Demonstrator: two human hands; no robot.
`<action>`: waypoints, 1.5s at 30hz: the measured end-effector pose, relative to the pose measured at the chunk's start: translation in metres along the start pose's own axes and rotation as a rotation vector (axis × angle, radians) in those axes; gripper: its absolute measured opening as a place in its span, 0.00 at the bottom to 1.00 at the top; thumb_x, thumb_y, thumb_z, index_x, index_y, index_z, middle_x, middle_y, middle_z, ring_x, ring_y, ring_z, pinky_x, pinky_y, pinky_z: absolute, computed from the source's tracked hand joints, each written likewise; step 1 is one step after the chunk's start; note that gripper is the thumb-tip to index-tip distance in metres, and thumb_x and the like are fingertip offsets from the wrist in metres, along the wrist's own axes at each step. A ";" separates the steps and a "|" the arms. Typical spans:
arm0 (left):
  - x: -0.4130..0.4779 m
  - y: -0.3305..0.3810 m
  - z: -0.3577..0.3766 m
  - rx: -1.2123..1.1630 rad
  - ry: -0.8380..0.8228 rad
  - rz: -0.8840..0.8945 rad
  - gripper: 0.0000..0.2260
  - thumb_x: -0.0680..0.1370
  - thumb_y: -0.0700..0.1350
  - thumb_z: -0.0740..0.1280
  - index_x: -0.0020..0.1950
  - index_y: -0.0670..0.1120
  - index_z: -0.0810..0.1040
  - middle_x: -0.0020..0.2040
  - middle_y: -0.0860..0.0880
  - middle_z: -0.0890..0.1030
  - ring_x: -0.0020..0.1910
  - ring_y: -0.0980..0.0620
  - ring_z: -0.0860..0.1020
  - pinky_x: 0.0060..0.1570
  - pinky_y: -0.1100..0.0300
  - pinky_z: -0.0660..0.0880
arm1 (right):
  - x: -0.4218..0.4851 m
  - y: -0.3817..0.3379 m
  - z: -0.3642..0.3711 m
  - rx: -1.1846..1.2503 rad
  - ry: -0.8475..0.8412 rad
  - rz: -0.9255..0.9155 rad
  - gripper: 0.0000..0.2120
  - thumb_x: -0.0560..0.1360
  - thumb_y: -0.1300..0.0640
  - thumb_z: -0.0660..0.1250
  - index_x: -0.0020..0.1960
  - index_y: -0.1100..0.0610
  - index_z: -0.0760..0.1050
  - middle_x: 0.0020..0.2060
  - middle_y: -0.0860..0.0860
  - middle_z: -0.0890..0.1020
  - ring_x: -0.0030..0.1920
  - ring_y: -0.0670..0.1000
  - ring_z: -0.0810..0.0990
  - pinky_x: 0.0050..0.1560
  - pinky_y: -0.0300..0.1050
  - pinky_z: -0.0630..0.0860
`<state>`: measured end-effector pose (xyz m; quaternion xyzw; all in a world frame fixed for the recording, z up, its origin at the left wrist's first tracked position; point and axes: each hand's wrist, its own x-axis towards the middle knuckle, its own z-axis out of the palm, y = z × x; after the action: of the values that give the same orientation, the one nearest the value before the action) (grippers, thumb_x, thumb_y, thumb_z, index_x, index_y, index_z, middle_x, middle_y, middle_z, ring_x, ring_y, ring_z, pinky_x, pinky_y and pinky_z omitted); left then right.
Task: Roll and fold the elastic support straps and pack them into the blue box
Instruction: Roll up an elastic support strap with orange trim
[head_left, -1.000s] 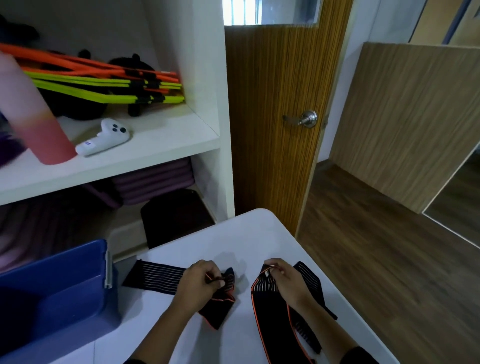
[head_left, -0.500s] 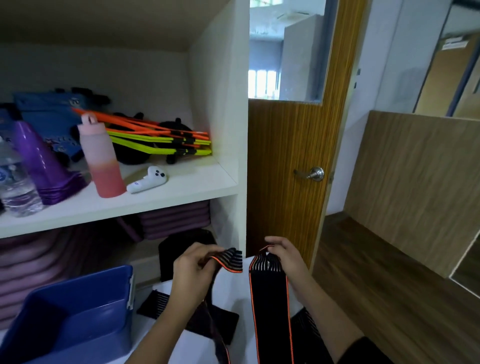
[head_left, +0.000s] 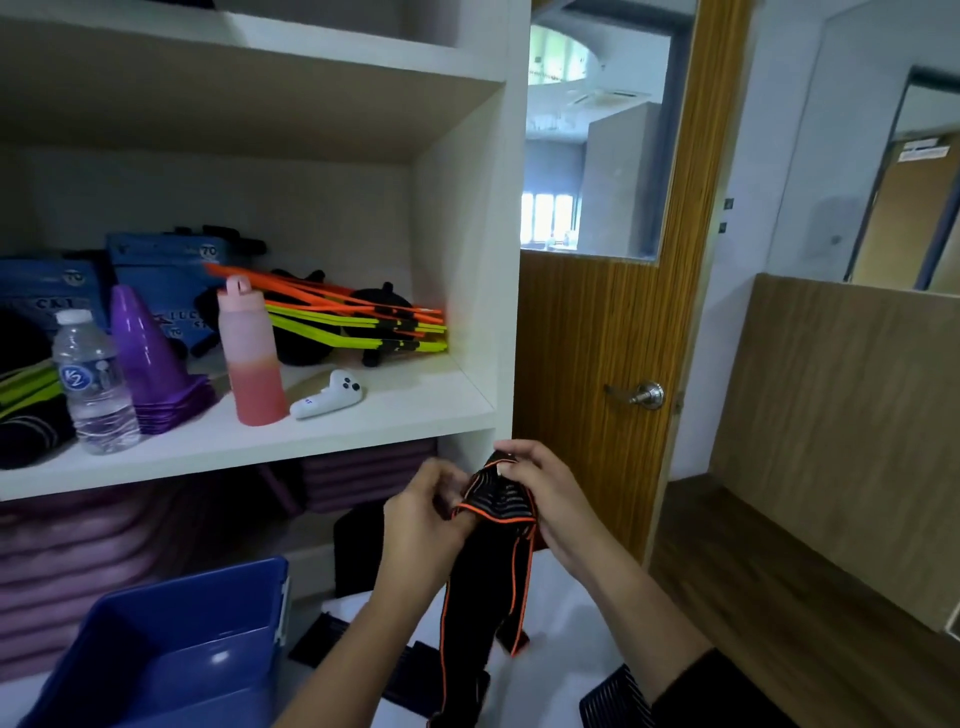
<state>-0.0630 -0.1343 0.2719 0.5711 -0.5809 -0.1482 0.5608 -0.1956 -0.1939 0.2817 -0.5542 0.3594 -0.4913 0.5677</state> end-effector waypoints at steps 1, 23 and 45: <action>0.003 0.003 0.000 -0.003 0.022 -0.007 0.12 0.68 0.37 0.73 0.45 0.51 0.76 0.32 0.49 0.78 0.31 0.57 0.74 0.31 0.70 0.68 | -0.001 -0.002 0.002 -0.008 -0.020 -0.006 0.09 0.75 0.63 0.64 0.50 0.51 0.78 0.52 0.57 0.77 0.50 0.52 0.79 0.48 0.44 0.75; 0.023 0.025 0.006 -0.305 0.101 -0.288 0.07 0.71 0.45 0.71 0.43 0.48 0.74 0.37 0.52 0.77 0.37 0.53 0.76 0.42 0.58 0.72 | -0.008 -0.016 0.018 -0.199 0.226 -0.462 0.12 0.73 0.68 0.66 0.47 0.53 0.80 0.45 0.48 0.84 0.46 0.43 0.83 0.48 0.35 0.77; 0.001 0.002 -0.040 -0.028 0.142 -0.052 0.07 0.70 0.39 0.71 0.44 0.51 0.81 0.37 0.53 0.82 0.37 0.57 0.78 0.41 0.67 0.73 | -0.021 0.003 0.058 -0.217 0.144 -0.431 0.08 0.72 0.66 0.69 0.46 0.55 0.81 0.40 0.45 0.84 0.41 0.44 0.83 0.42 0.31 0.76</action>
<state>-0.0306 -0.1154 0.2872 0.5870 -0.5225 -0.1299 0.6046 -0.1455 -0.1580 0.2830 -0.6392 0.3233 -0.5977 0.3600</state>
